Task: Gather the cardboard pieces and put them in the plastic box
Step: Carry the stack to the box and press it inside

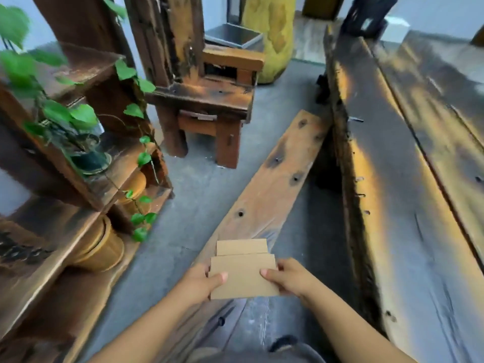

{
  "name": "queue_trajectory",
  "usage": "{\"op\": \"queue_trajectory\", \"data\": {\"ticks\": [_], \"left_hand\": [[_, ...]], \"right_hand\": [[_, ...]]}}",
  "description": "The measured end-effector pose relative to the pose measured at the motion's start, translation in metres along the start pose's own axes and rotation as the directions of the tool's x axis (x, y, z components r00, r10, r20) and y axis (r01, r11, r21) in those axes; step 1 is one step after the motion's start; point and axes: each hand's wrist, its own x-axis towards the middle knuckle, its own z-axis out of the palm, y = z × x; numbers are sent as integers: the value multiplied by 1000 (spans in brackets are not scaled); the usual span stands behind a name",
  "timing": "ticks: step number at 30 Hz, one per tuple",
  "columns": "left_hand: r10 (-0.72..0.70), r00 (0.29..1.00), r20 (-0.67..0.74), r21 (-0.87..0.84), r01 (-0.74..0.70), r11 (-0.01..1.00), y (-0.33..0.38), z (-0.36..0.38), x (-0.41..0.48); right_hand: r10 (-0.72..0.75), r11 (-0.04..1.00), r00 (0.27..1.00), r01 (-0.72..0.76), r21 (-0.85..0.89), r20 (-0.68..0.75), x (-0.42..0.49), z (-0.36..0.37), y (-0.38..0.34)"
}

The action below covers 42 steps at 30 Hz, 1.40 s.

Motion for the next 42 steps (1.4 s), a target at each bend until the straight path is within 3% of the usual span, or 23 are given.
{"op": "queue_trajectory", "data": {"ticks": [4, 11, 17, 21, 26, 31, 36, 42], "left_hand": [[47, 988, 144, 115, -64, 991, 39, 51, 16], [-13, 934, 358, 202, -64, 977, 99, 181, 35], [-16, 854, 520, 381, -216, 899, 146, 288, 28], [-33, 759, 650, 490, -385, 782, 161, 354, 20], [-114, 590, 799, 522, -588, 618, 172, 423, 8], [-206, 505, 838, 535, -689, 488, 174, 462, 2], [-303, 394, 868, 490, -781, 386, 173, 498, -4], [-331, 286, 899, 375, -893, 249, 168, 538, -35]], "right_hand": [[-24, 995, 994, 34, 92, -111, -22, -50, 33], [18, 960, 952, 68, 270, -305, -79, -149, 111], [179, 915, 857, 35, 402, -483, -142, -202, 181], [312, 833, 776, 53, 550, -548, -178, -210, 226], [481, 708, 666, 89, 701, -571, -207, -200, 265], [598, 649, 555, 88, 756, -578, -221, -190, 272], [766, 520, 403, 67, 851, -500, -225, -163, 276], [859, 416, 253, 160, 895, -445, -240, -141, 293]]}}
